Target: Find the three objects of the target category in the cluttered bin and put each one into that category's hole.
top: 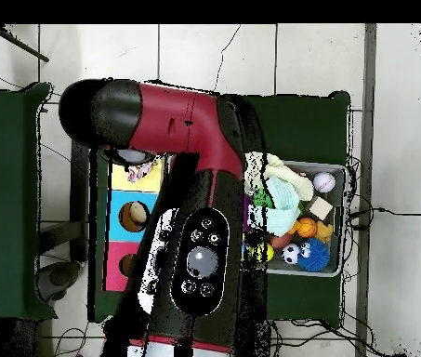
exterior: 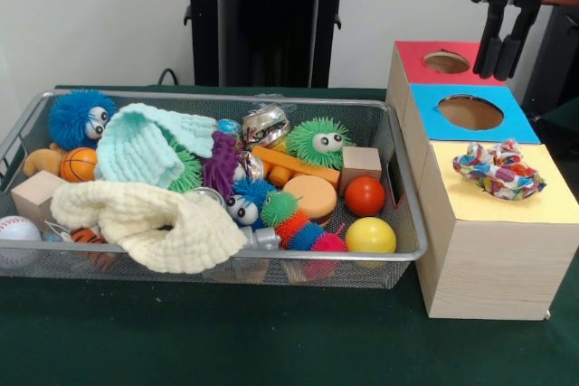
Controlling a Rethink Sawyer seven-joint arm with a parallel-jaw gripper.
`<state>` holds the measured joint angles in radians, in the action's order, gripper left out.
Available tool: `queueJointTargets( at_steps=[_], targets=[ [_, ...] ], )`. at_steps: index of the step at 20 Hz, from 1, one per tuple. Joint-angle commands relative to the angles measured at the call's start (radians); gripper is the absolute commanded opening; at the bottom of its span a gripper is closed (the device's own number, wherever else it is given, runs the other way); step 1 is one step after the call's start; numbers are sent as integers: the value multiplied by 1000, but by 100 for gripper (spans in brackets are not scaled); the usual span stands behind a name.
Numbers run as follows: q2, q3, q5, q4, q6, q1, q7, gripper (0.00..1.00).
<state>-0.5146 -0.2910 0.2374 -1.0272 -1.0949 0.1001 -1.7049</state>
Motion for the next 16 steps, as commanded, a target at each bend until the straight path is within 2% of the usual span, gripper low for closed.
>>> queueJointTargets(
  at_steps=[1, 4, 16],
  targets=[
    [29, 54, -40, -4, -25, -23, -121, 0],
    [32, 62, -28, 3, -36, -27, -127, 0],
    [35, 90, -19, -95, 133, -30, -116, 0]
  ],
)
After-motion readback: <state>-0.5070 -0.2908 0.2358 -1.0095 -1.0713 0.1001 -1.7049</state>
